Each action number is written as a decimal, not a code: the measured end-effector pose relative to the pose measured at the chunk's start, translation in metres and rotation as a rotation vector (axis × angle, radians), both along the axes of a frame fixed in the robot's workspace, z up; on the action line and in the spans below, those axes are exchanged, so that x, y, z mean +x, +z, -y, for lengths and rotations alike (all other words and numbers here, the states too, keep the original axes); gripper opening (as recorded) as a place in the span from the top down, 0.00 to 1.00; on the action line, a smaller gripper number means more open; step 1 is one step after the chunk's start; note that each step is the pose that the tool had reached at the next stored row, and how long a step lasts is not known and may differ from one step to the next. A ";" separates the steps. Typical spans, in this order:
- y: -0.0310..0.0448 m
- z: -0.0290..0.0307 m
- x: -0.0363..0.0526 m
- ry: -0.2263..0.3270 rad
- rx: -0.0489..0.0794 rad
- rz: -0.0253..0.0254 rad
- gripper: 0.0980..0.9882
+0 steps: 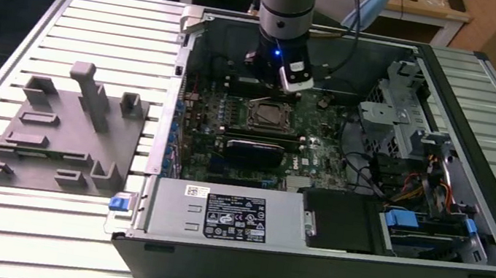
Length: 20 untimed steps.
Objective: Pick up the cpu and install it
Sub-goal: 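Install the first cpu locking lever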
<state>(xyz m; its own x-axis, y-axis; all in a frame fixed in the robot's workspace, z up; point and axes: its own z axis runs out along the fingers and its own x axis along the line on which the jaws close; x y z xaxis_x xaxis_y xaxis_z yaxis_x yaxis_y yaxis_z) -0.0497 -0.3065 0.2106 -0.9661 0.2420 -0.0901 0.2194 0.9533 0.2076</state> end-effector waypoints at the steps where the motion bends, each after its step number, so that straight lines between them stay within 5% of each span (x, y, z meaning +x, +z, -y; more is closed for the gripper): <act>1: -0.0003 0.0000 0.0000 0.000 0.000 0.0078 0.99; 3: -0.0013 0.0000 0.0000 0.000 0.000 0.0239 0.99; 5: -0.0020 0.0000 -0.0002 0.000 0.000 0.0316 0.99; 20: -0.0059 -0.0062 -0.0086 -0.049 -0.001 0.0366 0.99</act>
